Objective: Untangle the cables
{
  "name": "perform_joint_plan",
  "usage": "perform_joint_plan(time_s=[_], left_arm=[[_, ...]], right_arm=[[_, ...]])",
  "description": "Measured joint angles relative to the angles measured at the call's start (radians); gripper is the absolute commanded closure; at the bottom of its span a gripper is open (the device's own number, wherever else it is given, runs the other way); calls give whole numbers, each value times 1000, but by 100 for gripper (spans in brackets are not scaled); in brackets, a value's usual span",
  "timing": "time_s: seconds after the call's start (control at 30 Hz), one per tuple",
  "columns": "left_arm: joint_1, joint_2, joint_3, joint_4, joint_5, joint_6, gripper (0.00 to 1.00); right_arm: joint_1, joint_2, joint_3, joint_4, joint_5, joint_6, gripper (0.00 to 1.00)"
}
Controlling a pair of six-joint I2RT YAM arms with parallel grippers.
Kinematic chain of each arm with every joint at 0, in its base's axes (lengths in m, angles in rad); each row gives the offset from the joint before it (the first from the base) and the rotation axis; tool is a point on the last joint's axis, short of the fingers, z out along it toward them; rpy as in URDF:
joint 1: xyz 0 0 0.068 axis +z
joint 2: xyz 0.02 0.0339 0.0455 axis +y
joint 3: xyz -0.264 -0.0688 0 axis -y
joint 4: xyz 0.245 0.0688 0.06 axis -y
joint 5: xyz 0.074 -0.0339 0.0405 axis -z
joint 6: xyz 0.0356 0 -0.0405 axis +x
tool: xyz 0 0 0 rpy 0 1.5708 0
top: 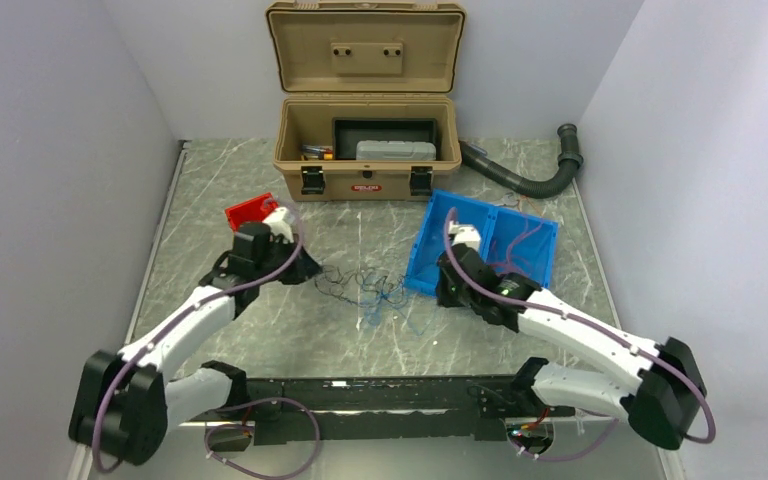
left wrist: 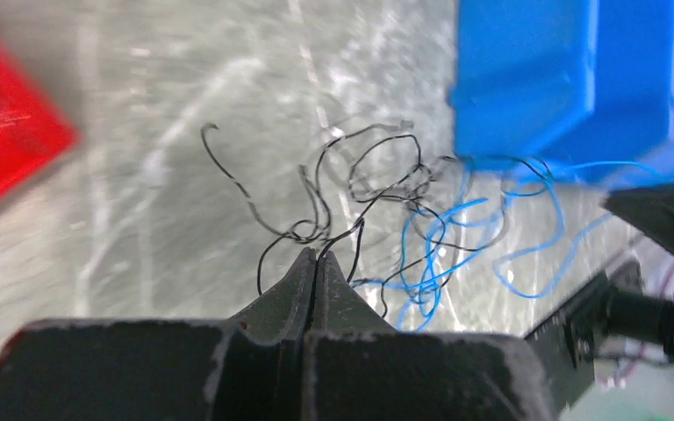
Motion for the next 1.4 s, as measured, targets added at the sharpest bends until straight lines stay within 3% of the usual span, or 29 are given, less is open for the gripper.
perform_joint_plan(time_s=[0.2,0.57,0.87,1.0,1.17,1.4], left_arm=[[143,-222,-36,-146,-175,-77,100],[165,-581,37,-473,-558,-182,100],[166,-640,230,-628,-770,-158,100],[166,-640,266,-658,-808,-119,100],[166,-658,272,-628,-740,-25,100],[166,-643,272,-591,-629,68,100]], right_arm=[[-130,-188,45,-161,159,27,100],[-215,-373,247,-420,503,121,100],[-219,-446,337,-439,594,86,100],[-219,-495,317,-386,517,16,100],[-220,-509,292,-246,167,-143,100],[-220,-386,327,-141,-237,-262,100]])
